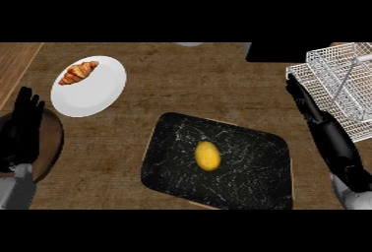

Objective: Pick the lemon from the tray and place it in the tiered basket

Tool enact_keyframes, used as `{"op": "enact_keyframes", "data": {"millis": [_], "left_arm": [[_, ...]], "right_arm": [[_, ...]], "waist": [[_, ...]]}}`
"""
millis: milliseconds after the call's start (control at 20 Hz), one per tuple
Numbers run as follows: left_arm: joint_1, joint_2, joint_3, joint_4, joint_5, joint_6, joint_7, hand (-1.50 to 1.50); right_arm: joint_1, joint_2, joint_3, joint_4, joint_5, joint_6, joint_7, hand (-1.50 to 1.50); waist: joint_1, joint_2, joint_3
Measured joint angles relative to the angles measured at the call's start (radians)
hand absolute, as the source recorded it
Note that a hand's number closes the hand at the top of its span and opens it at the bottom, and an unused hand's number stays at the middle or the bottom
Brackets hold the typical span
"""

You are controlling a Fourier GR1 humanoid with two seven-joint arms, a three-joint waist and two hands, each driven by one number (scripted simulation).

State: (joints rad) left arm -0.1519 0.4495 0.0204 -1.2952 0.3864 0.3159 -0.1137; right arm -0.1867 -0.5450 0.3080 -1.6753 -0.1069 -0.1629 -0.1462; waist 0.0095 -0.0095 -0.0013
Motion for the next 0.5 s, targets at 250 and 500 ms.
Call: {"op": "enact_keyframes", "data": {"millis": [250, 500], "left_arm": [[0.073, -0.049, -0.097, -0.021, -0.074, 0.019, 0.022, 0.0], [0.149, -0.087, -0.176, -0.005, -0.108, 0.017, 0.041, 0.0]], "right_arm": [[-0.025, 0.068, -0.038, -0.052, 0.064, -0.138, 0.089, 1.5], [0.039, 0.153, -0.182, 0.0, 0.114, -0.416, 0.218, -1.5]], "waist": [[-0.01, 0.005, 0.001], [-0.065, 0.005, 0.0]]}}
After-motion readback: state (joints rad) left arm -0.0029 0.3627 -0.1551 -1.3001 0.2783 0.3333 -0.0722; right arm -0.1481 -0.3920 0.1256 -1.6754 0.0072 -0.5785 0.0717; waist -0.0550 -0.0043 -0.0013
